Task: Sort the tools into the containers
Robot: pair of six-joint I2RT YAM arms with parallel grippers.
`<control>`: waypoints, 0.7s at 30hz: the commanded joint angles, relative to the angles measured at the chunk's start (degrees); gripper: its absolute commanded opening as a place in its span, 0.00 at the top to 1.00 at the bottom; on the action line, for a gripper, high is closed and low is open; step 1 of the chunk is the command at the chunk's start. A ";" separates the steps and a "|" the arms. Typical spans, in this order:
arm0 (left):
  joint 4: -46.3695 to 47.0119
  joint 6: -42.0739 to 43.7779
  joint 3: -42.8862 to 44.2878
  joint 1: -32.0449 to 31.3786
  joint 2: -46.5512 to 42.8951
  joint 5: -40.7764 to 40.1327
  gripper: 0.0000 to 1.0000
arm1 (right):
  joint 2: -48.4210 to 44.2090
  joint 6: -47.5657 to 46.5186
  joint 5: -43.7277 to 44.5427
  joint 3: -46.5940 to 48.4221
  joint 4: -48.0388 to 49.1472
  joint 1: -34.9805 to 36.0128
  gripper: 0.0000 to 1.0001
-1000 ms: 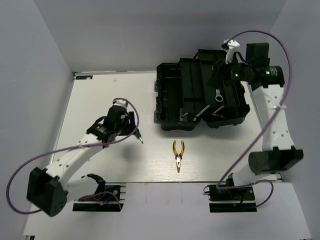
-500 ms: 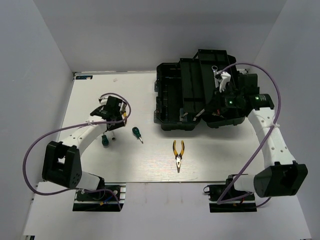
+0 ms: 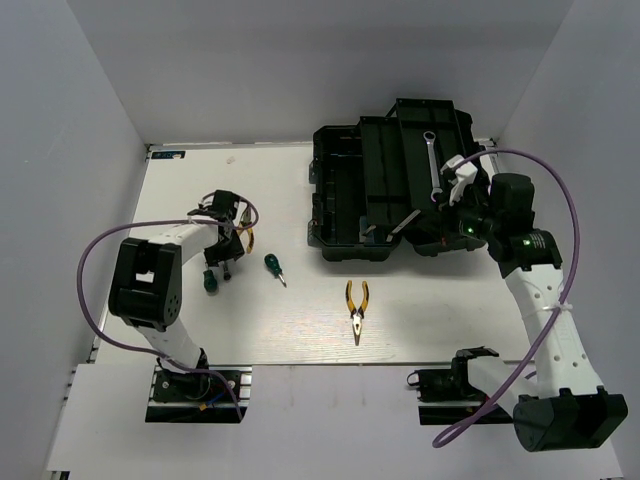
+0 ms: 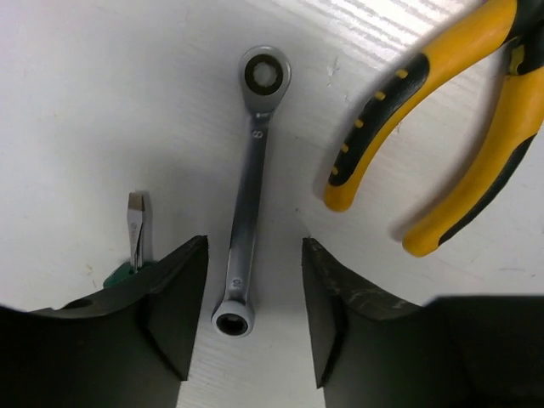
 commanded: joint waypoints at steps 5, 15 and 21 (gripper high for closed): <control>-0.71 1.04 0.89 1.12 2.76 1.28 0.50 | -2.85 -0.52 -0.36 -1.28 3.32 -0.31 0.92; 0.51 3.23 -2.36 3.31 4.96 7.07 0.48 | -4.69 -0.69 -0.27 -1.80 3.32 -0.31 0.92; 1.04 4.29 -2.89 3.31 6.55 7.78 0.51 | -5.40 -0.69 -0.27 -1.98 3.41 -0.39 0.92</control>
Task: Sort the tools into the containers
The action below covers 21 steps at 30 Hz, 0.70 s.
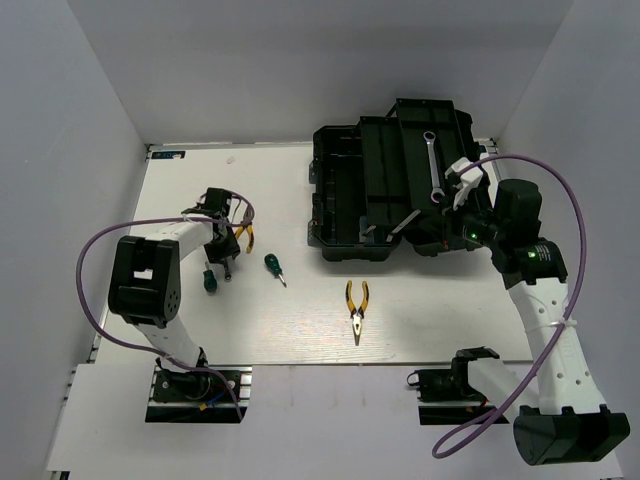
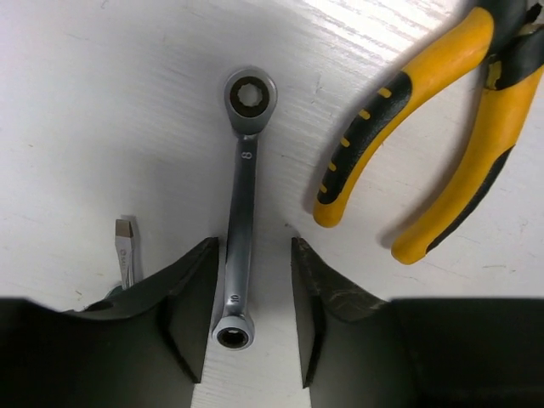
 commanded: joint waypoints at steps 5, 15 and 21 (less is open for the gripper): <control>-1.32 1.40 -3.42 0.65 5.96 1.33 0.79 | -1.33 -0.69 -0.36 -0.54 1.84 -0.39 0.92; -1.32 1.93 -3.42 0.65 1.94 1.86 1.00 | -1.60 -1.04 -0.53 -1.15 1.84 -0.31 0.86; -1.85 3.15 -3.42 -0.40 -7.03 2.39 1.00 | -1.60 -0.61 -0.88 -1.16 2.01 -0.22 0.30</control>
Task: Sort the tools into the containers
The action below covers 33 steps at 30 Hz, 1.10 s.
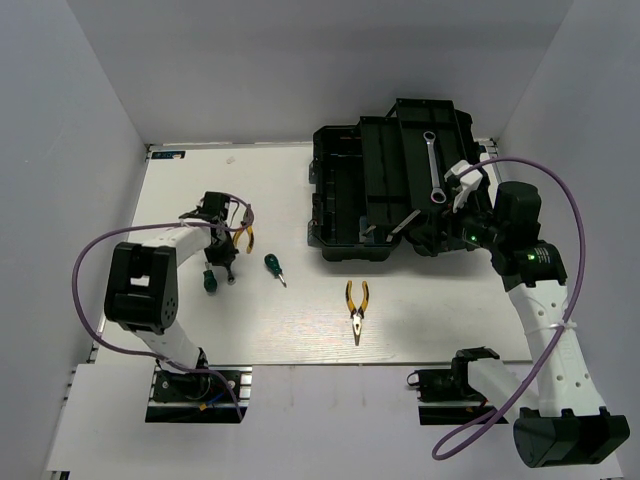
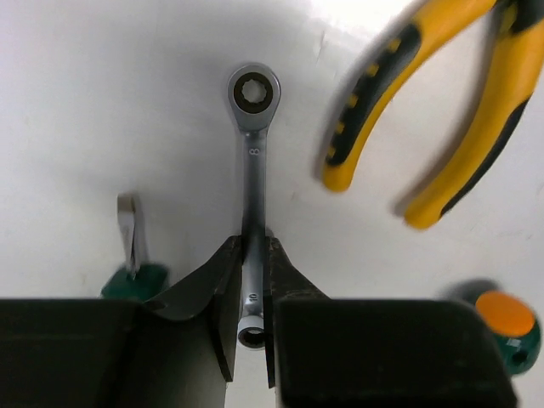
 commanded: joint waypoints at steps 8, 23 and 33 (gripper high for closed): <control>-5.48 3.14 3.80 -0.87 -12.31 7.71 1.00 | -0.50 0.12 -0.93 -0.30 1.97 -0.35 0.30; -4.35 5.34 38.37 -11.31 -6.61 33.37 1.00 | -0.94 8.91 23.76 0.66 6.71 -0.53 1.00; 1.09 -1.41 66.28 -24.40 11.76 41.02 1.00 | -0.41 11.28 39.74 -0.12 9.17 -2.10 1.00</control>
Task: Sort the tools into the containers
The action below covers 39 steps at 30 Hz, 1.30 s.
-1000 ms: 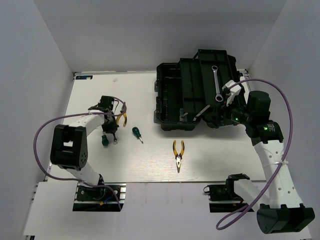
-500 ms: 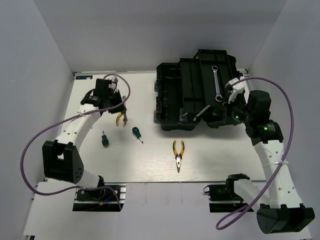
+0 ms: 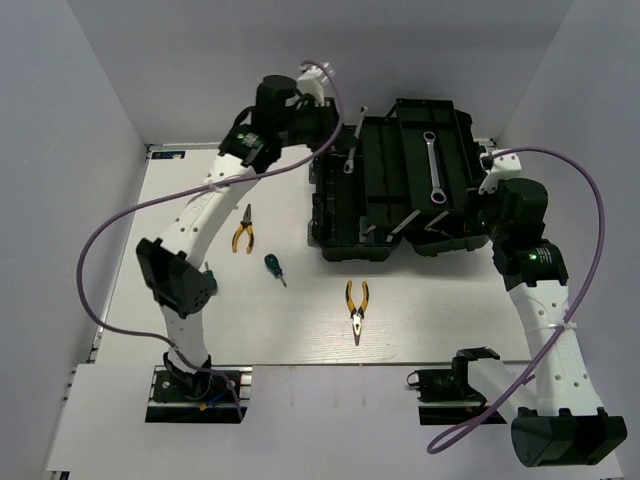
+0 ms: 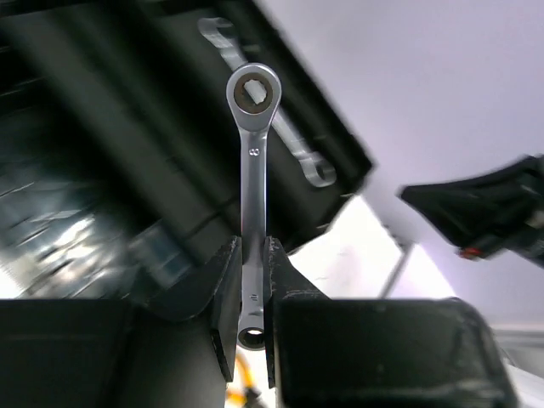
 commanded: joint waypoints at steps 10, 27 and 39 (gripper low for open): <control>24.27 -16.05 14.44 -11.21 16.47 6.46 1.00 | -0.06 3.42 13.41 -1.62 5.88 -2.38 1.00; 31.15 -19.93 16.71 -12.98 27.20 -7.25 1.00 | -0.59 3.33 10.68 -3.12 6.23 -3.08 1.00; 28.34 -19.93 19.01 -12.98 30.01 -7.87 0.30 | -0.59 3.33 6.38 -3.64 5.80 -3.08 0.80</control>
